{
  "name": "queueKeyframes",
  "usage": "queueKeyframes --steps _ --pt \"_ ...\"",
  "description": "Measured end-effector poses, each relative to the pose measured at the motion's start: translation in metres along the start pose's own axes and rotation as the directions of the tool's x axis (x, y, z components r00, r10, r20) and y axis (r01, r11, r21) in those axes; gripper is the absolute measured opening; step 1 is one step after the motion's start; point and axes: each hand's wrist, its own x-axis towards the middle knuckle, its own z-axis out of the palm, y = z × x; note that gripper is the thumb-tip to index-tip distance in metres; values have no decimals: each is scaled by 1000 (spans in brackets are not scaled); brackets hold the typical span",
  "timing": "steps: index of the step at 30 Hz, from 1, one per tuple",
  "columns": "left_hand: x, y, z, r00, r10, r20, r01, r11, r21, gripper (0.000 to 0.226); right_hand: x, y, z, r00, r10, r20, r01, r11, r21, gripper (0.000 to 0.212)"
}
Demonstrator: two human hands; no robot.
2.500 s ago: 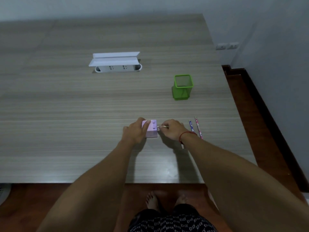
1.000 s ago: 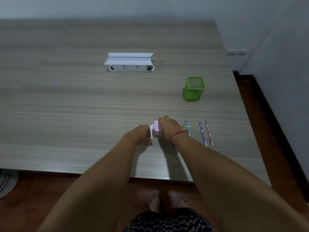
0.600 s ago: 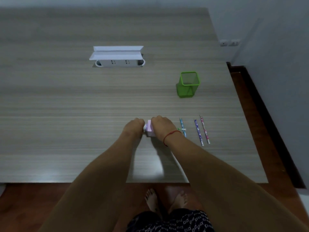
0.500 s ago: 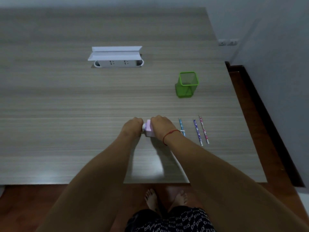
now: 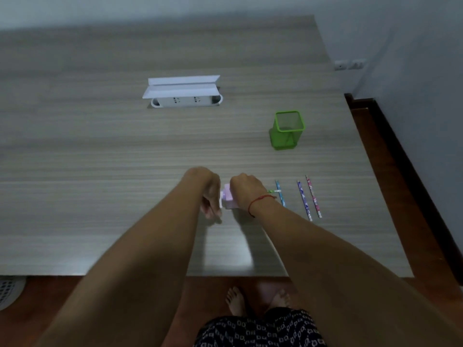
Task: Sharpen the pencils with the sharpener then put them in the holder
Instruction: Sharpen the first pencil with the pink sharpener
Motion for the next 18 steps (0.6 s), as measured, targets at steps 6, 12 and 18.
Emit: queueKeyframes --steps 6,12,18 --pt "40 -12 41 941 65 -332 -83 996 -42 25 5 1 1 998 -67 -2 67 998 14 37" --pt "38 -6 28 737 91 -670 -24 994 108 31 6 3 2 997 -69 35 69 998 13 36" --pt "11 -2 -23 854 107 -510 -57 992 113 2 11 -1 5 998 -51 25 52 998 -39 29"
